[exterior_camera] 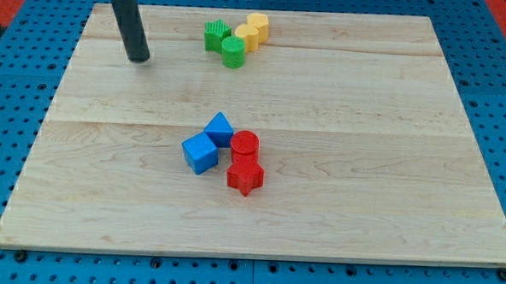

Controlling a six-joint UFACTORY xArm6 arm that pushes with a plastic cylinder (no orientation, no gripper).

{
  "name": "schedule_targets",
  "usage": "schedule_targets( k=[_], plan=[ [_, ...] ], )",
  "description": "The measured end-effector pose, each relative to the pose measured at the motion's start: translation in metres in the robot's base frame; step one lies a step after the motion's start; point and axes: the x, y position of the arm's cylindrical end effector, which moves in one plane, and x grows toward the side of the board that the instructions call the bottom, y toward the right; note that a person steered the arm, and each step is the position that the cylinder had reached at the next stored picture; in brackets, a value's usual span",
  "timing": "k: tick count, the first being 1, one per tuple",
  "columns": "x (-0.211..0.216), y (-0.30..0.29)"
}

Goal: Point your arm towards the green star

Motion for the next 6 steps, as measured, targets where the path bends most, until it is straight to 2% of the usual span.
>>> schedule_targets(
  k=[2, 3, 5, 6],
  plan=[
    [-0.070, -0.002],
    [-0.086, -0.002],
    [-0.065, 0.055],
    [-0.065, 0.057]
  ],
)
